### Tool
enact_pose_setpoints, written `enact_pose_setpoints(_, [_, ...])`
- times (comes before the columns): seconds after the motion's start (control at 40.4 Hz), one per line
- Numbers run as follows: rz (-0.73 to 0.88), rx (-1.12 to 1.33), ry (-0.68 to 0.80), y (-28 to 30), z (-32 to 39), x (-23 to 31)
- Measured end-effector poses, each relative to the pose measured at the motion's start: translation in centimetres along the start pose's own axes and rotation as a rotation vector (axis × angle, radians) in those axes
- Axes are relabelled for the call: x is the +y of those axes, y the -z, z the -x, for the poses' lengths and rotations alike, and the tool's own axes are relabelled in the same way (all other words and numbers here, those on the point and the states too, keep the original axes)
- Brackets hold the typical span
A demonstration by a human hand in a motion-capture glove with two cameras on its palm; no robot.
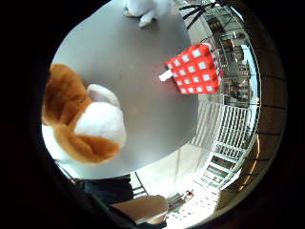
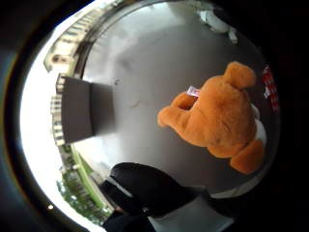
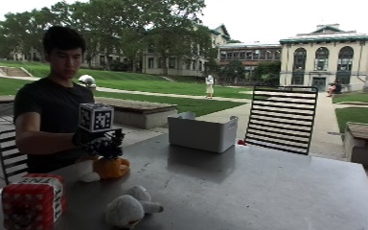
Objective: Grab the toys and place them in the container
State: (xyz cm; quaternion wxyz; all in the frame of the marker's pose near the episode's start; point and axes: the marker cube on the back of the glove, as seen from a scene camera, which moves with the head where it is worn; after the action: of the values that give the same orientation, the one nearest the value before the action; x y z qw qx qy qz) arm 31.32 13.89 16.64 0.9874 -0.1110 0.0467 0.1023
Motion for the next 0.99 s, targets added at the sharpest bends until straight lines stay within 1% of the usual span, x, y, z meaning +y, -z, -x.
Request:
enact_pose_setpoints(0.149, [0.065,0.0,-0.02,-2.5,-0.8,-0.1])
enact_pose_setpoints(0.446, [0.18,-0.1,-0.071,-6.2,-2.7,-0.1])
enact_pose_setpoints(0.718, [0.227,-0.126,-0.06,-6.5,-2.6,1.2])
enact_pose_setpoints(0.891, [0.141,-0.084,-0.062,-5.3,-2.3,1.4])
enact_pose_setpoints(0.99, [0.089,-0.062,-0.077,-4.3,-2.8,0.6])
